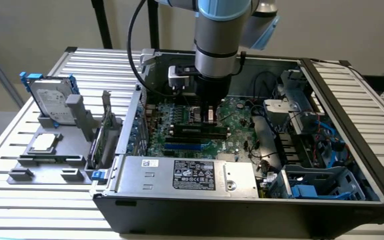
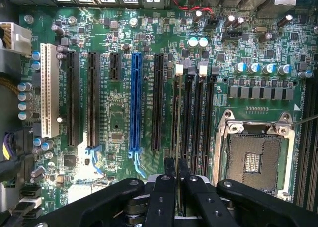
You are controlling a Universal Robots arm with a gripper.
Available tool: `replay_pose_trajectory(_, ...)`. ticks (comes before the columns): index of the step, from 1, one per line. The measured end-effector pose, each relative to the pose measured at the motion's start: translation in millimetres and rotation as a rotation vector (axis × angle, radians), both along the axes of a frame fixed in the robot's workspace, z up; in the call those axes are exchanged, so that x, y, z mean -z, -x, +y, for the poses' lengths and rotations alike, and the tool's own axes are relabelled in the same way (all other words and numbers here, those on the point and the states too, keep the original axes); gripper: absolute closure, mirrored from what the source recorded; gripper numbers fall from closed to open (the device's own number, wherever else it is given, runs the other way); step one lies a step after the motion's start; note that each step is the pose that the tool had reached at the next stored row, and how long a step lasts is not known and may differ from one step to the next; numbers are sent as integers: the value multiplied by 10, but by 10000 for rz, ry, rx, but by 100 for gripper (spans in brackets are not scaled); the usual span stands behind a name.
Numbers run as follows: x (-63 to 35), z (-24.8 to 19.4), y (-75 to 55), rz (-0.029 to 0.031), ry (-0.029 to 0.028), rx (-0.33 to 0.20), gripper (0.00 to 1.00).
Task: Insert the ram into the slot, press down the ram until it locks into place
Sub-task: 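Insert the ram into the slot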
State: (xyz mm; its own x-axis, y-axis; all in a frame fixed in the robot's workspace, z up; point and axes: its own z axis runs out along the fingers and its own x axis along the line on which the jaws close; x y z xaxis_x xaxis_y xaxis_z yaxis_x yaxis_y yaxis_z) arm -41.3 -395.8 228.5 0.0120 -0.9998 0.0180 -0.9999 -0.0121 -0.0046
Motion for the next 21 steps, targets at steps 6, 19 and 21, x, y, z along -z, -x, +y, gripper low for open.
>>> replay_pose_trajectory(6,4,3,7,-26,0,3,87)
replay_pose_trajectory(19,18,3,14,-33,1,2,87)
replay_pose_trajectory(21,21,4,14,-32,1,2,87)
